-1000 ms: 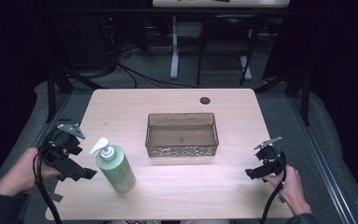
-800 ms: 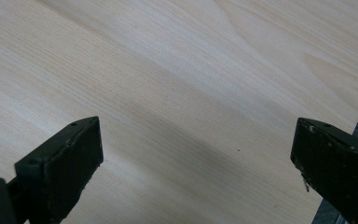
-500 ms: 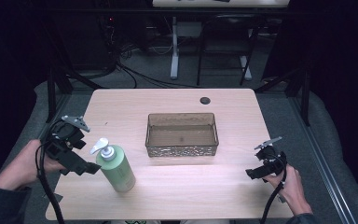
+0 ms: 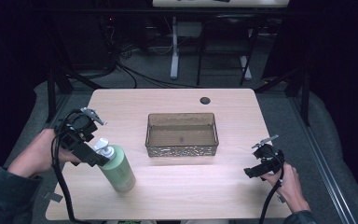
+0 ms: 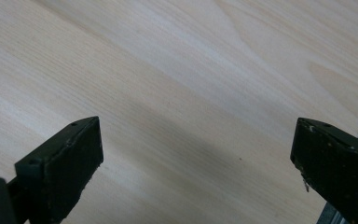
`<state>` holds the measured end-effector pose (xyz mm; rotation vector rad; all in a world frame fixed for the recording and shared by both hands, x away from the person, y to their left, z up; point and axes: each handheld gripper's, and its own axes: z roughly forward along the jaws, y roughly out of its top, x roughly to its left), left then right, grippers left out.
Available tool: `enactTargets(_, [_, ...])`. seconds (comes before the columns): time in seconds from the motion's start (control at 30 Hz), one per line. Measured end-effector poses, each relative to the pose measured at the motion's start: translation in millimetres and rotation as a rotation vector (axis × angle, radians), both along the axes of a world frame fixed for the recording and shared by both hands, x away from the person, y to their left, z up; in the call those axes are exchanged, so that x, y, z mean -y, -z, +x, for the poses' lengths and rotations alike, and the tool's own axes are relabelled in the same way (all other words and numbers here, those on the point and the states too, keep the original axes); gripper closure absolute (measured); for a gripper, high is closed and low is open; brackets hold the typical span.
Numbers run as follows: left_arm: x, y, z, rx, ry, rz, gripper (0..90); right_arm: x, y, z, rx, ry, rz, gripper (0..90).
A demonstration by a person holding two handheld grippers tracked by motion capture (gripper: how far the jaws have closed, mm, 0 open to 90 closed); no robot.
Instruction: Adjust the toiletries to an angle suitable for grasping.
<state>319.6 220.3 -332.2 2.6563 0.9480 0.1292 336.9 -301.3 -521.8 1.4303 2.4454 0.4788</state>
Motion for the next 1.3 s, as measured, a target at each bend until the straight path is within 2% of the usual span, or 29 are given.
enactTargets(0.13, [4.8, -1.2, 3.0, -0.002, 0.012, 0.004, 15.3, -4.6, 1.0, 2.0, 0.0, -0.019, -0.006, 2.1])
enactTargets(0.23, [8.1, -2.3, 5.0, 0.001, 0.021, 0.001, 18.0, -3.5, 2.1, 1.4, -0.007, -0.029, -0.011, 2.1])
enactTargets(0.33, [9.8, -2.3, 7.4, -0.006, 0.027, 0.01, 21.9, -1.3, 2.2, 1.1, -0.011, -0.018, -0.01, 2.1])
enactTargets(0.47, [10.9, -3.2, 9.7, -0.01, 0.034, 0.023, 33.4, -1.2, 0.9, -0.6, -0.007, -0.015, -0.012, 2.2])
enactTargets(0.57, [11.1, -4.8, 11.2, -0.006, 0.03, 0.024, 38.1, -1.0, 1.6, -0.9, -0.009, -0.015, -0.011, 2.3])
enactTargets(0.63, [12.1, -4.8, 12.4, -0.011, 0.028, 0.036, 41.7, 0.8, 2.2, -0.3, -0.01, -0.025, -0.027, 2.5])
enactTargets(0.87, [13.9, -2.6, 14.7, -0.024, 0.025, 0.076, 52.4, 1.1, 3.0, -1.1, -0.017, -0.015, -0.021, 3.1])
enactTargets(1.0, [16.7, -3.0, 14.4, -0.027, 0.033, 0.08, 61.2, 1.4, 3.4, -1.2, -0.016, -0.019, -0.029, 3.3])
enactTargets(1.23, [21.1, -3.8, 13.0, -0.024, 0.026, 0.112, 62.2, 1.7, 3.1, -3.3, -0.02, -0.01, -0.015, 3.6])
enactTargets(1.3, [21.5, -4.1, 12.5, -0.025, 0.03, 0.121, 62.3, 2.3, 2.6, -3.6, -0.017, -0.017, -0.027, 3.6])
